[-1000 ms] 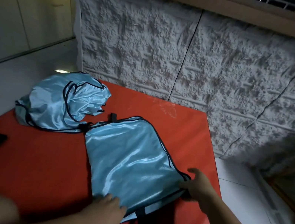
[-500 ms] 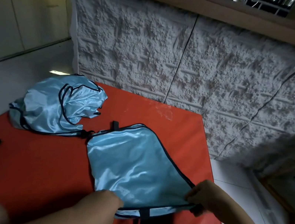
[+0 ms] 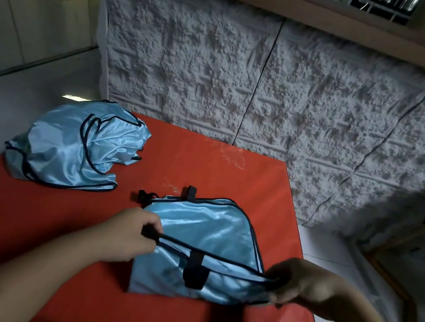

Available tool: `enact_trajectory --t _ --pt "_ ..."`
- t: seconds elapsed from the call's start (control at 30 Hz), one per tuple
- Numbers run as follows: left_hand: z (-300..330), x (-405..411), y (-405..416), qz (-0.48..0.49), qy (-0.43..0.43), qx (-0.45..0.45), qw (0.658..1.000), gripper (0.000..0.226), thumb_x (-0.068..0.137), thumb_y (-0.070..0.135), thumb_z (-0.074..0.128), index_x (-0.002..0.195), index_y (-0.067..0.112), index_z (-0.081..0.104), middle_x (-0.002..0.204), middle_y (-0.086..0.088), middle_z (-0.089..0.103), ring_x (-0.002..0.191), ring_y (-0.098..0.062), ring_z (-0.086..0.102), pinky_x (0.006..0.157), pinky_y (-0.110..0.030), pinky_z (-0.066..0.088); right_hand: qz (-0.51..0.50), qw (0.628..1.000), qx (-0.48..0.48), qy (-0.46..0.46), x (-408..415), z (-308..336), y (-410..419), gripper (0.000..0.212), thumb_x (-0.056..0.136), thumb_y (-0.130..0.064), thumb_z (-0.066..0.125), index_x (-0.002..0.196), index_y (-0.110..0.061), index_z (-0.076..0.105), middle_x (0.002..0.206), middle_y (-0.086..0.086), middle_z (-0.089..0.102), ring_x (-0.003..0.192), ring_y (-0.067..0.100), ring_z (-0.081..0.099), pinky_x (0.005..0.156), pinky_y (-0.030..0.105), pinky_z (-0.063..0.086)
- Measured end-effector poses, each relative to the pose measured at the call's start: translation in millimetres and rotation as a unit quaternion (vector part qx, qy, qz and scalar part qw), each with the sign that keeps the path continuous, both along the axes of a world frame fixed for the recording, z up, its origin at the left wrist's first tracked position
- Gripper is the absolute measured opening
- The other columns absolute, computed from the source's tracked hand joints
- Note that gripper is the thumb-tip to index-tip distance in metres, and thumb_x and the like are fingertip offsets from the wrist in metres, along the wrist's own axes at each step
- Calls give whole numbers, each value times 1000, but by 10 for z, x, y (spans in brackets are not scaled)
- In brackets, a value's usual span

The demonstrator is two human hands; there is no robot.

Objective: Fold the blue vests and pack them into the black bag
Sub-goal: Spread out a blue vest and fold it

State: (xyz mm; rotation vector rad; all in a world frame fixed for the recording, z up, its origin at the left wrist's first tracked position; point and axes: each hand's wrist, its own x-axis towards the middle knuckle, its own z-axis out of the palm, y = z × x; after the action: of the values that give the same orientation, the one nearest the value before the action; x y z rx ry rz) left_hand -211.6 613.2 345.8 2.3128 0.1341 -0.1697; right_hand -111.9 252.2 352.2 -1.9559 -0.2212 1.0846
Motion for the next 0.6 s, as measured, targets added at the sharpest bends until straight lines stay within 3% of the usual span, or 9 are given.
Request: enact_trajectory --t 0.1,0.2,0.27,0.4,0.5,0.6 --pt "-19 145 64 25 -12 2 1000 18 80 2 72 94 14 70 65 10 57 42 6 53 45 -10 38 16 983 -90 -158 162 -34 171 23 58 6 80 77 -5 75 61 6 62 57 16 57 56 31 47" --pt "-73 280 189 50 15 -39 998 21 79 3 71 89 21 70 53 7 56 40 -5 51 47 -23 43 42 949 -164 -265 387 -31 297 8 70 -1 76 75 -7 74 49 -6 51 43 2 41 48 22 36" --pt "-119 366 264 50 30 -62 996 21 78 5 72 86 25 71 59 -3 60 44 -13 55 50 -26 44 55 947 -159 -274 541 -27 353 6 74 -8 75 73 -4 70 52 -7 46 45 2 37 48 22 32" --pt "-195 559 366 57 38 -110 992 21 67 28 73 85 37 73 80 -23 70 49 -19 58 58 -26 44 66 945 -166 -273 923 -106 440 13 78 -18 78 69 -14 70 58 -9 52 56 3 44 58 24 37" --pt "-263 733 476 63 40 -122 990 22 77 19 78 86 38 74 85 -10 74 49 -20 57 59 -27 45 55 947 -174 -263 1250 -161 572 9 75 -22 73 74 -13 73 64 -5 61 63 7 53 63 29 42" --pt "-355 959 578 57 34 -108 992 25 84 10 76 91 34 74 84 3 73 49 -21 54 57 -29 45 46 942 -185 -275 1543 -233 778 21 82 -18 71 63 -13 66 59 -3 59 59 11 50 58 26 40"
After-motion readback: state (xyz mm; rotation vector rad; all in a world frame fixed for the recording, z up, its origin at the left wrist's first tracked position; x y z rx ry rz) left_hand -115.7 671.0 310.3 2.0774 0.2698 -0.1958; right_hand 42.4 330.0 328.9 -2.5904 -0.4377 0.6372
